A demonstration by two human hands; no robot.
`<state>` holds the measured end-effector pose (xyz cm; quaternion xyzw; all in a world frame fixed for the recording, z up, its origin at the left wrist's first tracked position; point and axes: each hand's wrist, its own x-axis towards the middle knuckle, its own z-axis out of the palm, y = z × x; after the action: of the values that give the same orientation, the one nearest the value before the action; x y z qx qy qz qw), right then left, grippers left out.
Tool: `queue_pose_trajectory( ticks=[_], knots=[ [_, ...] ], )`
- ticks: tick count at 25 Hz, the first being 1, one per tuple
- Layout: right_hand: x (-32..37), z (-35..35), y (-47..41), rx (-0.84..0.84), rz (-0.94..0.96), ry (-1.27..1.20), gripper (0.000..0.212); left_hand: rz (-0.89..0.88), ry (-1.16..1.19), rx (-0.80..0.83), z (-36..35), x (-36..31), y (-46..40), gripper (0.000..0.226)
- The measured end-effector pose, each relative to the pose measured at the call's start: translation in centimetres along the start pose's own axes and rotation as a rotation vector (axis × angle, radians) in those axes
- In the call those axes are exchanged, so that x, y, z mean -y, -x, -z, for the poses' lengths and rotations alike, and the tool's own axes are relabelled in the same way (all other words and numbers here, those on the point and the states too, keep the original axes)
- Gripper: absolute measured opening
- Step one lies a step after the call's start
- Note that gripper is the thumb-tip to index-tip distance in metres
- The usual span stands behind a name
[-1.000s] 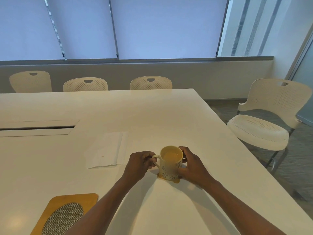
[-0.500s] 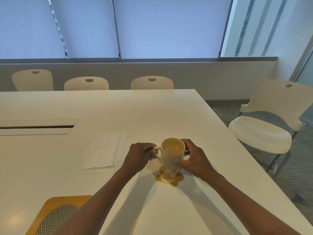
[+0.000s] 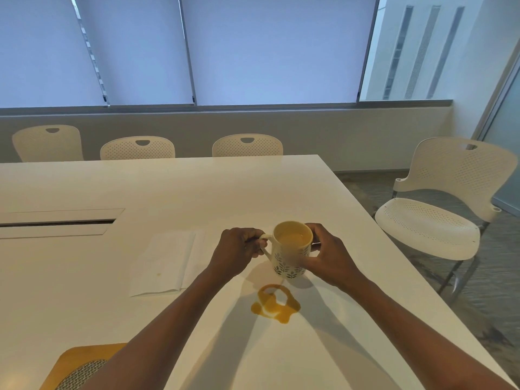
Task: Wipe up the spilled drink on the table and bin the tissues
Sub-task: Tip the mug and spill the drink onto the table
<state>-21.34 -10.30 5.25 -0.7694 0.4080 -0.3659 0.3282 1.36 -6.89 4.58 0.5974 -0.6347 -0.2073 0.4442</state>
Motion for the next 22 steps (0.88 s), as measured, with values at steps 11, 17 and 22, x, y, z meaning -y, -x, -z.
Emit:
queue_pose_trajectory(
  ticks=[11, 17, 22],
  knots=[
    [-3.7, 2.5, -3.9, 0.017, -0.009, 0.009, 0.070, 0.000, 0.026, 0.012, -3.4, 0.6, -4.9, 0.010],
    [-6.4, 3.4, -7.3, 0.024, -0.014, 0.029, 0.071, 0.006, 0.019, 0.002, -5.6, 1.7, -8.4, 0.011],
    [-9.0, 3.8, -9.1, 0.033, -0.016, 0.027, 0.073, 0.026, 0.006, -0.005, -7.5, 2.9, -10.5, 0.011]
  ],
)
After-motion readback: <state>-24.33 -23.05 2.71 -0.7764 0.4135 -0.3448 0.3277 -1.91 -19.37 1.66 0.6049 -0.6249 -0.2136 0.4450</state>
